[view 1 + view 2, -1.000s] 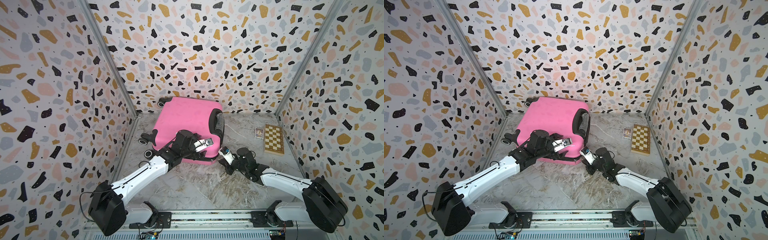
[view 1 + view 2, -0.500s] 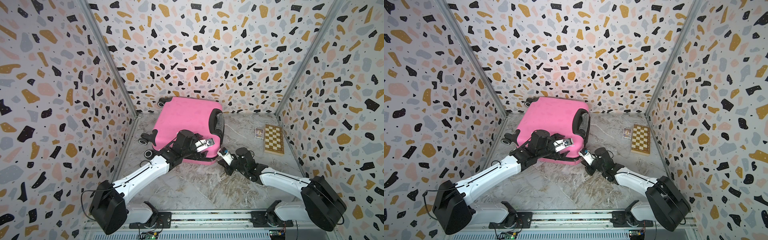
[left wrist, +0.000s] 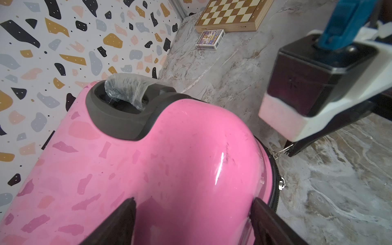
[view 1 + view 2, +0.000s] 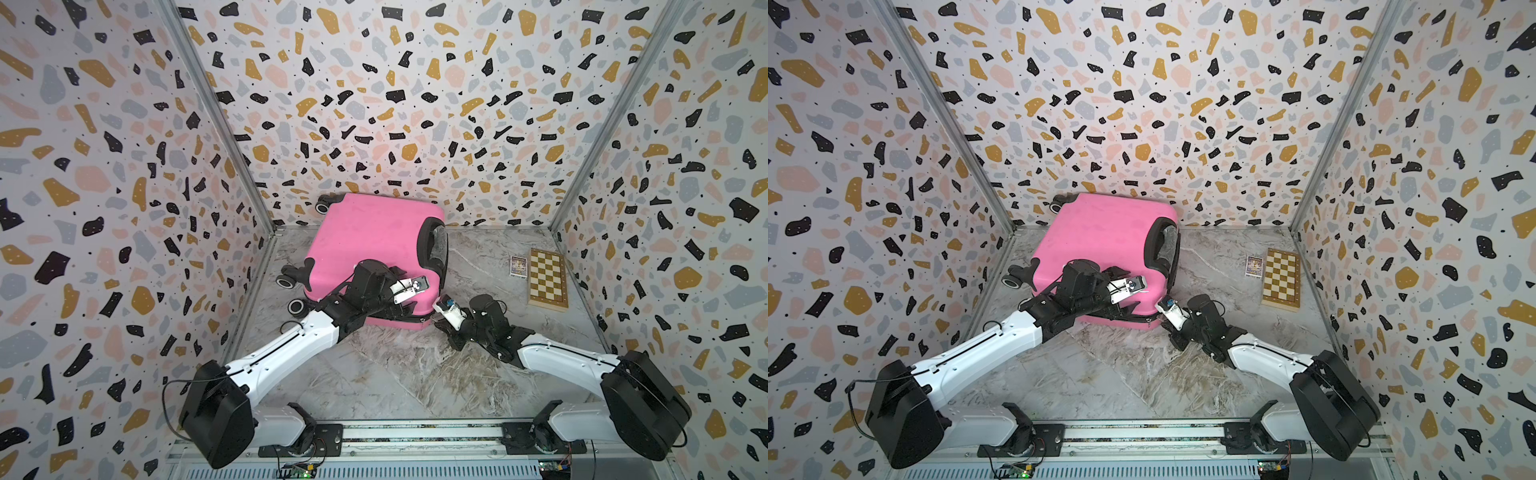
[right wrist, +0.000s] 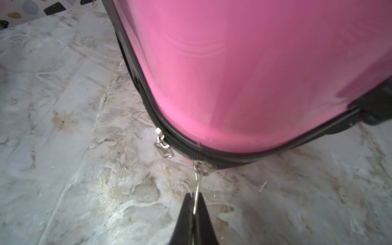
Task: Close the suitcase zippers
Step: Zip the zipper on the suitcase, then reset both arms
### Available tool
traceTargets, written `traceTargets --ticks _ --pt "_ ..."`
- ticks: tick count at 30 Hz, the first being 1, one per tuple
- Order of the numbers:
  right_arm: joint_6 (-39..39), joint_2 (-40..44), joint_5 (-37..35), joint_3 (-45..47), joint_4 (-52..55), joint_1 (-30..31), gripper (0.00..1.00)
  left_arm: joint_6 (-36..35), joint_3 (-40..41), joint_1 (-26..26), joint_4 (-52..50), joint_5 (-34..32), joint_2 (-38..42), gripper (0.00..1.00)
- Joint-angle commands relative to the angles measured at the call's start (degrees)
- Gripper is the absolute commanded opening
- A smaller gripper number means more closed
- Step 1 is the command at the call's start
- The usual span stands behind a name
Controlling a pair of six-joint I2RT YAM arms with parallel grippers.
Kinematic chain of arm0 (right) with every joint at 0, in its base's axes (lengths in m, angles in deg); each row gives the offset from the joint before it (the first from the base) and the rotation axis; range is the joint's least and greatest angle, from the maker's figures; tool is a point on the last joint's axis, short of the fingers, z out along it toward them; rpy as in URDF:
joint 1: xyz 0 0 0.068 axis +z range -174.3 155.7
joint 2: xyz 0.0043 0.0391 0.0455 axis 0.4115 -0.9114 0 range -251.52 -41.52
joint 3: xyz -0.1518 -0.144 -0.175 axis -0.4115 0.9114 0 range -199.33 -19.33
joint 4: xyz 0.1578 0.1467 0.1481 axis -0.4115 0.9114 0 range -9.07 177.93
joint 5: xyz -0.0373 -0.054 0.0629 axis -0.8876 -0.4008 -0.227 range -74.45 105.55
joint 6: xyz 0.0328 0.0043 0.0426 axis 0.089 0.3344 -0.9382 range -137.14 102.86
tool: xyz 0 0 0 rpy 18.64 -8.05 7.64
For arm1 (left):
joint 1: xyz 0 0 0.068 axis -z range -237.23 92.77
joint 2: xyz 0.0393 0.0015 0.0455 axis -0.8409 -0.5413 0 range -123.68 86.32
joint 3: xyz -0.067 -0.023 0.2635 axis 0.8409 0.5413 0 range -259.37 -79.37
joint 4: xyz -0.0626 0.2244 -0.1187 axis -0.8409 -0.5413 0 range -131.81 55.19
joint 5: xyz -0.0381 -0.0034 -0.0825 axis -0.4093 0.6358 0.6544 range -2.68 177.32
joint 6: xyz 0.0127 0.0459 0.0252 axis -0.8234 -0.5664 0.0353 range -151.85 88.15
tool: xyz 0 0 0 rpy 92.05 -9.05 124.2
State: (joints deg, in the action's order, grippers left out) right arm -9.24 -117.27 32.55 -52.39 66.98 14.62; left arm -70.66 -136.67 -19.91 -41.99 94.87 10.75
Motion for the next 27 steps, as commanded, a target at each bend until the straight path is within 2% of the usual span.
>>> traceTargets --ticks 1,6,8,11,14,17,19,27 --pt "0.36 0.72 4.67 -2.62 -1.27 3.46 0.00 3.93 -0.44 -1.15 -1.14 -6.32 -0.80 0.86" --pt "-0.78 1.47 2.56 -2.76 -1.22 2.83 0.22 8.11 -0.08 -1.11 -4.79 -5.08 6.70 0.93" --pt "-1.53 1.91 0.53 -2.88 -1.25 2.67 0.36 10.95 0.51 -1.11 -6.17 -3.95 10.52 0.95" --pt "-2.34 3.01 -2.34 -2.39 -1.90 2.37 0.46 16.78 1.60 -1.11 -8.38 -2.87 15.81 0.96" --pt "-3.10 4.64 -5.74 -1.44 -3.02 2.15 0.49 27.07 2.97 -1.11 -9.45 -6.82 20.08 0.96" --pt "-4.43 6.98 -10.93 0.14 -4.42 1.83 0.49 40.95 4.34 -1.08 -11.82 -17.40 23.02 0.96" --pt "-6.04 8.87 -15.80 1.49 -5.35 1.53 0.50 47.12 5.05 -1.11 -15.03 -22.62 24.17 0.94" --pt "-15.25 16.62 -35.53 6.54 -3.22 -1.48 0.52 64.42 16.07 -1.18 -17.32 -39.68 28.88 0.91"
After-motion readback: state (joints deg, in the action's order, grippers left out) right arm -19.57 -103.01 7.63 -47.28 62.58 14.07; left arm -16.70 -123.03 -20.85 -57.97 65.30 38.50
